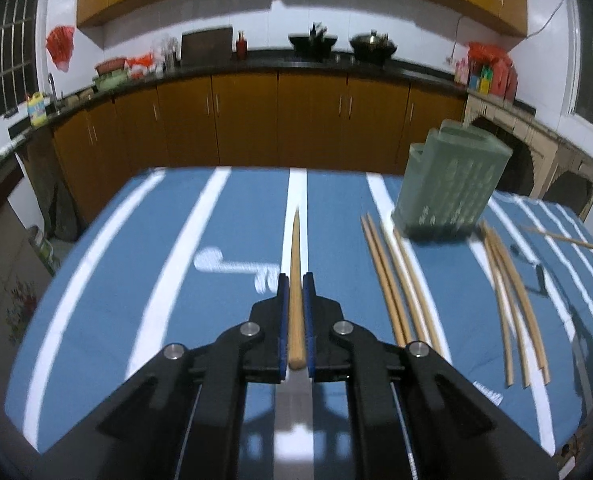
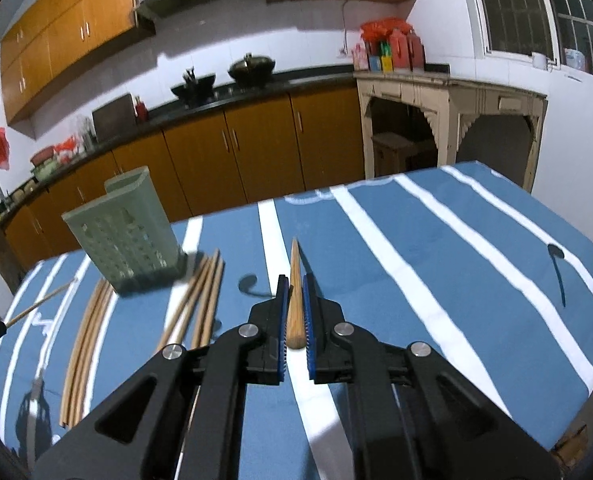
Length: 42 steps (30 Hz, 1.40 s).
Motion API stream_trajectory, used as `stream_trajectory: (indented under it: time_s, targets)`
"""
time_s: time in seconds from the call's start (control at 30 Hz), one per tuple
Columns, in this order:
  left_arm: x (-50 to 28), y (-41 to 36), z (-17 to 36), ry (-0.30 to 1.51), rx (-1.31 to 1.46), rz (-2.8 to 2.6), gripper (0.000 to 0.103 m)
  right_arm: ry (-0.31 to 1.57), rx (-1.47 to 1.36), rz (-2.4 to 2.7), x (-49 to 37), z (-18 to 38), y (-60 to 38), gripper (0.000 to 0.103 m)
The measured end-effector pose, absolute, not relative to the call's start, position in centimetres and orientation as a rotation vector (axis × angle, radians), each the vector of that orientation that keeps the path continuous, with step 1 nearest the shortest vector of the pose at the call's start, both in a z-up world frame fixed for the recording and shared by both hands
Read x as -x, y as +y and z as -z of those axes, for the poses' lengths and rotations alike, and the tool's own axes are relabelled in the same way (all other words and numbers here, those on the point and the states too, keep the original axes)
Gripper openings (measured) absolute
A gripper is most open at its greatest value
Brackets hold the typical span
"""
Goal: Organize utensils
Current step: 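Lift the chopsticks upright with both tools toward the green holder, then lower the left tool's chopstick into the holder while the right tool inserts its own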
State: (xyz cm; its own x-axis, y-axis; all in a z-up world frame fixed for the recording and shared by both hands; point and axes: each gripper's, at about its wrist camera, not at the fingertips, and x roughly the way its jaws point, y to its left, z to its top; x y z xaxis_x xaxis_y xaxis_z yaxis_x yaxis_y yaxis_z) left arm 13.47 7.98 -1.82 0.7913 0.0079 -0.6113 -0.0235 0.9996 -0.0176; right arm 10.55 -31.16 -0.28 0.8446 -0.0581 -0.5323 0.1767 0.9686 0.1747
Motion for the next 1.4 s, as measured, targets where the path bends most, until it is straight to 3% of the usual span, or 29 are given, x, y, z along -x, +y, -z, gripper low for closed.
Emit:
stream_trajectory:
  time_s: [0.3, 0.63, 1.13, 1.4]
  targets:
    - [-12.9, 9.1, -3.2, 0.513, 0.088, -0.007, 0.008, 0.444, -0.218, 0.091, -10.8, -3.1, -31.0, 0.008]
    - [-13.2, 9.2, -5.3, 0.472, 0.104, 0.003, 0.007, 0.396, -0.224, 0.049, -11.7, -5.4, -30.5, 0.008]
    - [-14.6, 6.4, -17.5, 0.274, 0.125, 0.188, 0.007, 0.103, -0.221, -0.122, -13.7, -18.5, -26.8, 0.008]
    - [-16.3, 3.4, -19.6, 0.257, 0.132, 0.274, 0.007, 0.051, -0.204, -0.177, -16.5, -18.9, -23.7, 0.008]
